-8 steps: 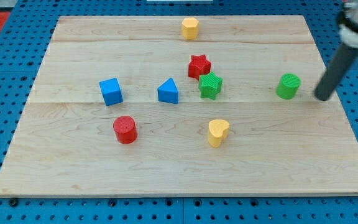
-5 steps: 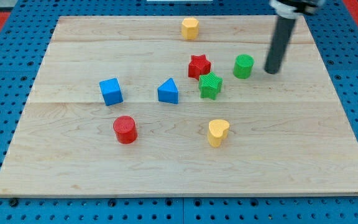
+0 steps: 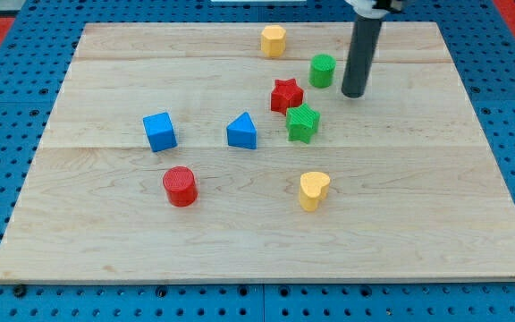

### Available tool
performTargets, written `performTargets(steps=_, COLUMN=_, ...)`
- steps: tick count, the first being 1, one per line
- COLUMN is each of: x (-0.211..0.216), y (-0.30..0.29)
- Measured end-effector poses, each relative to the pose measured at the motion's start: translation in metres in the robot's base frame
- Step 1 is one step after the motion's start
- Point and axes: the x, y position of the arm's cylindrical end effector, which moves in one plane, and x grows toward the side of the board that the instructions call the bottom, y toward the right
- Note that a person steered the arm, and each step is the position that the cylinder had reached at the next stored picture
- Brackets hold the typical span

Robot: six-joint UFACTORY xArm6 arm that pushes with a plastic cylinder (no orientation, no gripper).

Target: Bring the green circle below the yellow hexagon

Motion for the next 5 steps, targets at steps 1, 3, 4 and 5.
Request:
performTargets(steps=1, x=-0.001, y=0.0)
performTargets(steps=3, x=-0.001, y=0.0)
performTargets(steps=4, x=-0.001, y=0.0)
performTargets(steps=5, x=-0.002, y=-0.021)
